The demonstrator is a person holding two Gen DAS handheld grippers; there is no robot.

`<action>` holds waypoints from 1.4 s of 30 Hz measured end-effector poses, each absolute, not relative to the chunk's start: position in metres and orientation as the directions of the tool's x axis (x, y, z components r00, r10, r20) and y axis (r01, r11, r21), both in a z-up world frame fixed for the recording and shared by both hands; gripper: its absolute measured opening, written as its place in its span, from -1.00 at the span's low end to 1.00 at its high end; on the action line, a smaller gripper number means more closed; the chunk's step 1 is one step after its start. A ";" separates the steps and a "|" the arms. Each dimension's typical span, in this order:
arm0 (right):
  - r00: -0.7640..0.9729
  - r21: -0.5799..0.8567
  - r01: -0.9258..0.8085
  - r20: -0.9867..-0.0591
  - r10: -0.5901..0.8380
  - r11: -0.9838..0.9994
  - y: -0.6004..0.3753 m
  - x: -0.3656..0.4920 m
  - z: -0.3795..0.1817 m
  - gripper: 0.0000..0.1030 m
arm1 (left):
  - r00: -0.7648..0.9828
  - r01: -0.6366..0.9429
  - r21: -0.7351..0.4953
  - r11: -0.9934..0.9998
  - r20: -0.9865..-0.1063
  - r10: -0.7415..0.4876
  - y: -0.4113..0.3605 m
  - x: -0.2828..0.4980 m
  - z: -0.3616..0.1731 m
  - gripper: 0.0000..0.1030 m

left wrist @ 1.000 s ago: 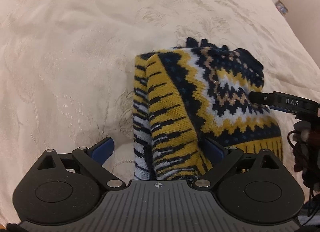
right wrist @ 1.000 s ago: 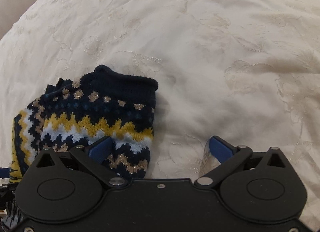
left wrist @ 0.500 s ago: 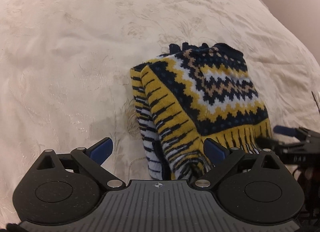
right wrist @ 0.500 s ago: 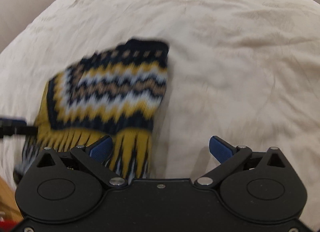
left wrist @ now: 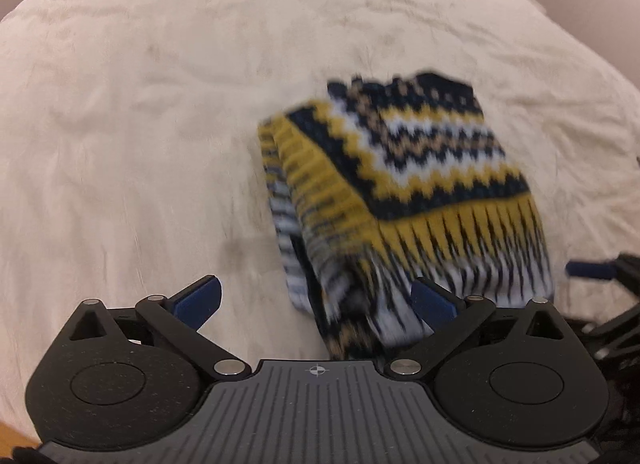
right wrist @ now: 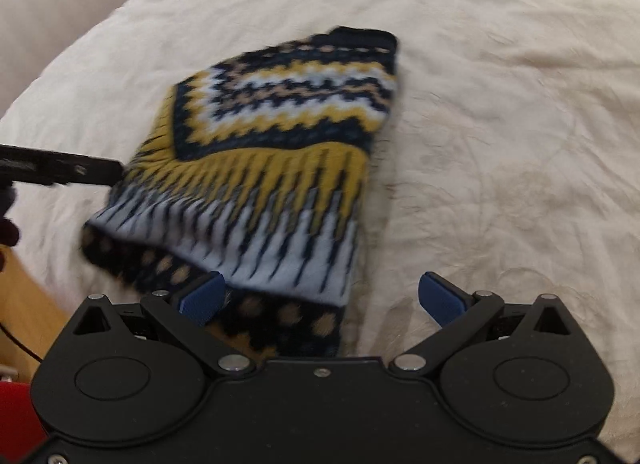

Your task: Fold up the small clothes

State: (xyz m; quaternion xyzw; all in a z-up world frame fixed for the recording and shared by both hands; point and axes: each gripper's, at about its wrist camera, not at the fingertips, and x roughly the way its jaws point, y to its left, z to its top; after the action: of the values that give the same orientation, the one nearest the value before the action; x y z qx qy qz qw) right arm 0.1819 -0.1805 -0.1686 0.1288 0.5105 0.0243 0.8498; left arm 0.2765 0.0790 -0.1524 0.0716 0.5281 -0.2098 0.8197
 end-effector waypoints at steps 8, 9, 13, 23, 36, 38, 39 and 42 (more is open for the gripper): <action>0.583 0.272 0.025 -0.786 0.207 0.962 -0.188 0.159 -0.136 0.99 | 0.322 0.318 -0.034 0.947 -0.936 -0.142 0.090 0.243 -0.176 0.99; 0.592 0.273 0.017 -0.778 0.211 0.962 -0.189 0.155 -0.132 0.99 | 0.339 0.312 -0.033 0.949 -0.930 -0.144 0.093 0.238 -0.171 0.99; 0.624 0.291 0.009 -0.749 0.222 0.957 -0.191 0.146 -0.117 0.99 | 0.424 0.297 -0.040 0.954 -0.890 -0.169 0.098 0.219 -0.138 0.99; 0.771 0.270 -0.012 -0.611 0.181 0.963 -0.186 0.122 -0.058 0.99 | 0.719 0.180 0.144 0.973 -0.694 -0.030 0.063 0.181 -0.038 0.98; 0.716 0.191 0.168 -0.698 0.013 0.967 -0.172 0.112 -0.025 0.99 | 0.585 0.167 0.045 0.985 -0.809 -0.062 0.054 0.158 -0.027 0.97; 0.703 0.199 0.171 -0.711 0.022 0.965 -0.171 0.110 -0.027 0.99 | 0.563 0.170 0.048 0.984 -0.824 -0.057 0.055 0.152 -0.031 0.97; 0.698 0.196 0.174 -0.716 0.019 0.965 -0.169 0.109 -0.028 0.99 | 0.552 0.176 0.046 0.983 -0.832 -0.060 0.056 0.149 -0.031 0.97; 0.690 0.199 0.185 -0.724 0.017 0.962 -0.166 0.103 -0.030 0.99 | 0.526 0.192 0.046 0.980 -0.848 -0.063 0.056 0.144 -0.037 0.97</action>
State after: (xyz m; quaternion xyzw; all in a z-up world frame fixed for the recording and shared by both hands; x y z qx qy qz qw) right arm 0.1030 -0.1656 -0.0301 0.1291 0.3911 -0.0463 0.9101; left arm 0.1443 0.0556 -0.0367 0.0671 0.4812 -0.0734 0.8710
